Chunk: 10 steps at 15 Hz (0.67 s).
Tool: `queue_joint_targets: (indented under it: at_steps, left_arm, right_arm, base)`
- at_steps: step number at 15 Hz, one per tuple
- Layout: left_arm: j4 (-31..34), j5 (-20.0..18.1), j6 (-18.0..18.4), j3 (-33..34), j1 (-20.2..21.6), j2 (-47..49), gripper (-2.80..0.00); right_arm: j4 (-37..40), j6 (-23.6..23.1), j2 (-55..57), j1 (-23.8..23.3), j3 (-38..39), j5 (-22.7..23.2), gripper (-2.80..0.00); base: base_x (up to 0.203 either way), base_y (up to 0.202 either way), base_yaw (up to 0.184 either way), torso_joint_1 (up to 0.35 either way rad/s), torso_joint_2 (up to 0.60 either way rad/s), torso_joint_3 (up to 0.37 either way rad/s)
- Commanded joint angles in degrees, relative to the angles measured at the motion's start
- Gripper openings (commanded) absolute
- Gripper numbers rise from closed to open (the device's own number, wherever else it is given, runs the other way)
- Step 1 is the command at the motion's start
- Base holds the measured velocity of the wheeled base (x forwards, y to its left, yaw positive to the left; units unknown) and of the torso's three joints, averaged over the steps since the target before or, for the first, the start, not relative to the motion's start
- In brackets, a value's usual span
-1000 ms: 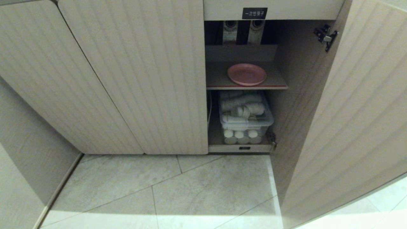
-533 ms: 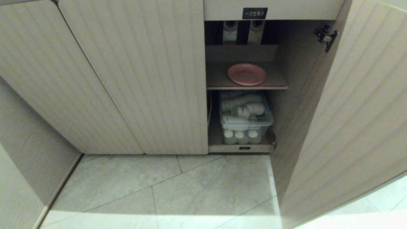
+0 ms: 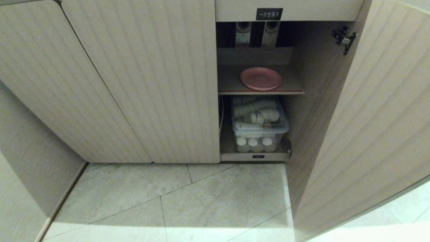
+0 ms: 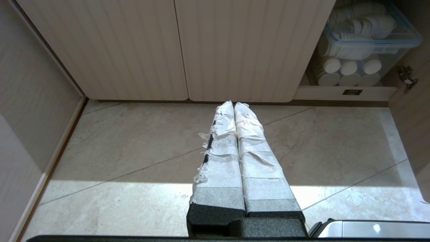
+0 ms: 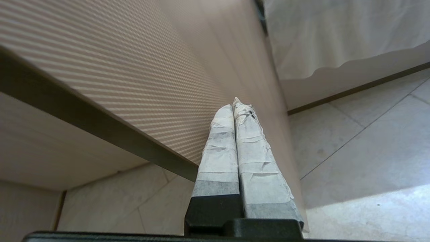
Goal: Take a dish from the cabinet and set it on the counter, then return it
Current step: Close the cabinet door
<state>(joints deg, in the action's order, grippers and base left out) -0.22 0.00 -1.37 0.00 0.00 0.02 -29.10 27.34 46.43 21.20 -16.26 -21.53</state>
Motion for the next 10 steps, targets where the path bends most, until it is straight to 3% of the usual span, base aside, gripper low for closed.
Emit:
queue_joint_targets:
  at_steps: [1,10]
  left_arm:
    - [-0.04,0.00,-0.04,0.00,0.00,-0.02,-2.80]
    - [0.04,0.00,-0.04,0.00,0.00,-0.02,-2.80]
  right_arm:
    - [-0.21,0.34,2.12,1.84,0.14,-0.10,-2.80]
    - [-4.56,2.69,7.61,11.64,-0.70,-0.35,-2.80]
  base:
    - [0.000,0.000,0.000,0.000,0.00,0.000]
    - [0.000,0.000,0.000,0.000,0.00,0.000]
